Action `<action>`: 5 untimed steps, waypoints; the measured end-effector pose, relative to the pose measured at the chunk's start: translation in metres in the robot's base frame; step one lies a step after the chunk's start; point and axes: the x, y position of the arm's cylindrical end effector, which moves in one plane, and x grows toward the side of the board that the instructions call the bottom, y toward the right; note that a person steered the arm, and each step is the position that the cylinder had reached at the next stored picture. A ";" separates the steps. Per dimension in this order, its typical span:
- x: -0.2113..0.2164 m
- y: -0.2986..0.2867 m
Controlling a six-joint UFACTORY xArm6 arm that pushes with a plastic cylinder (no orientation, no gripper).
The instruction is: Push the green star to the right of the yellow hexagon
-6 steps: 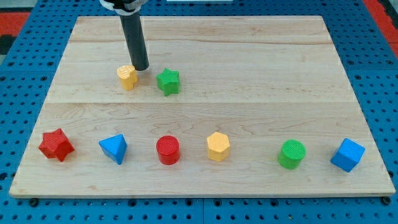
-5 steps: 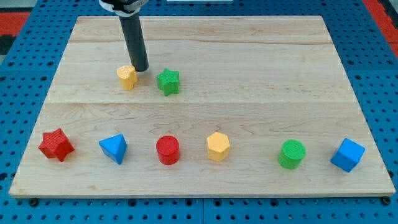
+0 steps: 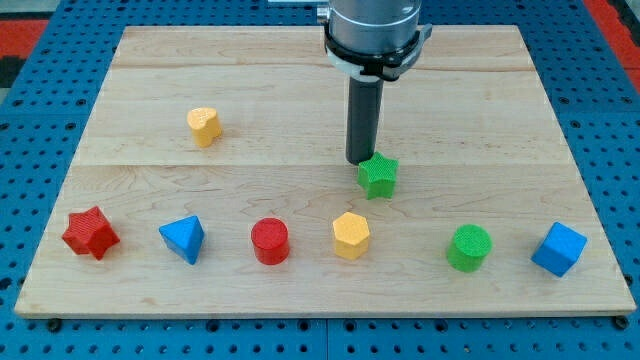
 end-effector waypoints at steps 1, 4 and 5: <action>0.007 0.030; 0.057 0.037; 0.087 0.037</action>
